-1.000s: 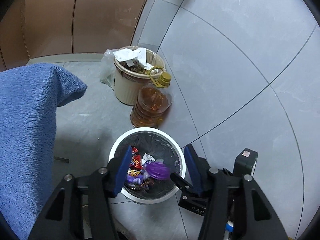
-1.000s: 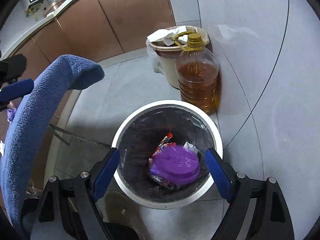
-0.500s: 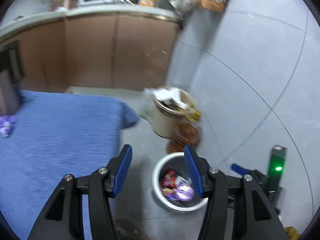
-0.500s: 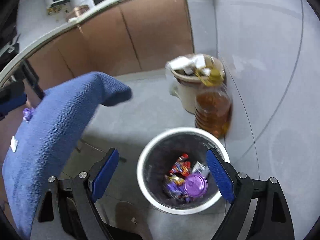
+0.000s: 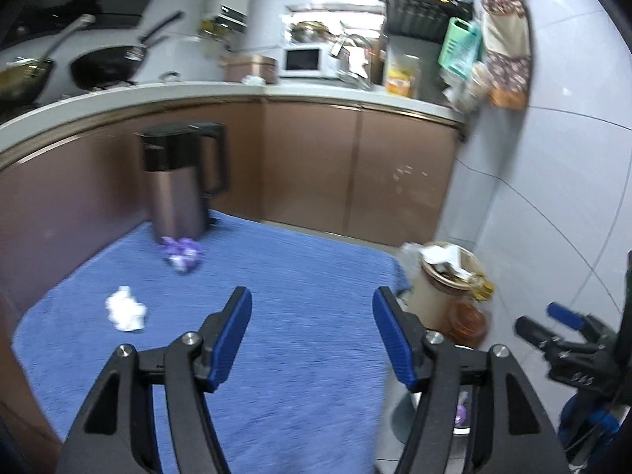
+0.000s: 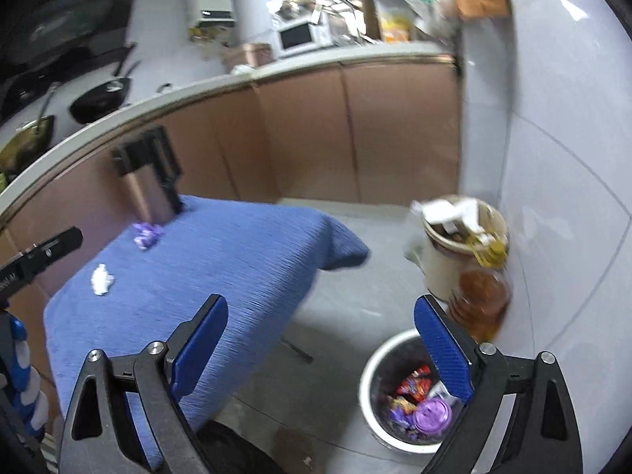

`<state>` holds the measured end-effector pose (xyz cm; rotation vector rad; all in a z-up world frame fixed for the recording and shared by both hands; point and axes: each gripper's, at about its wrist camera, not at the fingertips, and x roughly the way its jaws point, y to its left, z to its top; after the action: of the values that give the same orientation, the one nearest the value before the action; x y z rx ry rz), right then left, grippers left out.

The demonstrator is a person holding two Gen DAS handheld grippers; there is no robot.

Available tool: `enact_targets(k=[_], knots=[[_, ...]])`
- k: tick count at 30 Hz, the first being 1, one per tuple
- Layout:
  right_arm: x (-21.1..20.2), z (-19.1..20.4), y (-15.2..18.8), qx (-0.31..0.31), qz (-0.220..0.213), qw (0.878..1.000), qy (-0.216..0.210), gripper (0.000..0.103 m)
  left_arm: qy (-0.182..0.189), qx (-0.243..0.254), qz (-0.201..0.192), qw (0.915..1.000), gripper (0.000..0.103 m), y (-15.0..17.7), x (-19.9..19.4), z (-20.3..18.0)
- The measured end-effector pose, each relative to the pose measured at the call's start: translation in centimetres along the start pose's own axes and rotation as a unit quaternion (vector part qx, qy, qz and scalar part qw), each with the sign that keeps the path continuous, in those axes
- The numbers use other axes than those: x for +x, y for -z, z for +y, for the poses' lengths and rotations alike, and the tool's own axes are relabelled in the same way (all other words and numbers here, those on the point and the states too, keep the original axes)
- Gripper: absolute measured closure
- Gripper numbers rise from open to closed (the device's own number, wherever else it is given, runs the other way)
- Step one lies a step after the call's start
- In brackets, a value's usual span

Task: Collect trash
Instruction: 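Return both tools to the tissue and purple wrapper on the towel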

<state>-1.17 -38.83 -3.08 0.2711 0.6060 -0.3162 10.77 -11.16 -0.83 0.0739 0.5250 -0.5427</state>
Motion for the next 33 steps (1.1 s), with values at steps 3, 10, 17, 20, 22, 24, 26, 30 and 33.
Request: enact_targets(k=[3, 10, 17, 20, 22, 24, 26, 30, 33], knots=[[-1.3, 2.5, -0.8, -0.019, -0.016, 1.000, -0.016, 0.004, -0.020, -0.009, -0.012, 0.9997, 0.040, 0.4, -2.1, 1.8], [-3.7, 7.2, -1.6, -0.052, -0.038, 0.997, -0.038, 0.000, -0.058, -0.008, -0.046, 0.9972, 0.036, 1.9, -6.3, 4.4], [-4.8, 11.2, -2.0, -0.081, -0.042, 0.995, -0.047, 0.000, -0.084, -0.020, -0.077, 0.9932, 0.030, 3.0, -9.4, 7.3], [-5.0, 12.8, -2.2, -0.098, -0.041, 0.993, -0.047, 0.000, -0.095, -0.034, -0.081, 0.9916, 0.027, 3.3, -9.8, 8.9], [-5.1, 13.9, -2.3, -0.108, -0.040, 0.992, -0.053, 0.000, -0.101, -0.043, -0.079, 0.9907, 0.027, 3.5, -9.7, 10.0], [-5.0, 14.8, -2.5, -0.117, -0.041, 0.991, -0.057, 0.000, -0.110, -0.054, -0.077, 0.9895, 0.026, 3.7, -9.6, 11.2], [-4.8, 15.7, -2.6, -0.123, -0.041, 0.990, -0.061, 0.000, -0.116, -0.062, -0.072, 0.9886, 0.026, 4.0, -9.3, 12.4], [-3.8, 17.3, -3.1, -0.132, -0.035, 0.988, -0.072, 0.000, -0.131, -0.076, -0.058, 0.9867, 0.026, 4.3, -8.2, 14.5], [-2.5, 18.4, -3.9, -0.138, -0.032, 0.986, -0.082, 0.000, -0.140, -0.087, -0.043, 0.9854, 0.026, 4.3, -6.9, 16.3]])
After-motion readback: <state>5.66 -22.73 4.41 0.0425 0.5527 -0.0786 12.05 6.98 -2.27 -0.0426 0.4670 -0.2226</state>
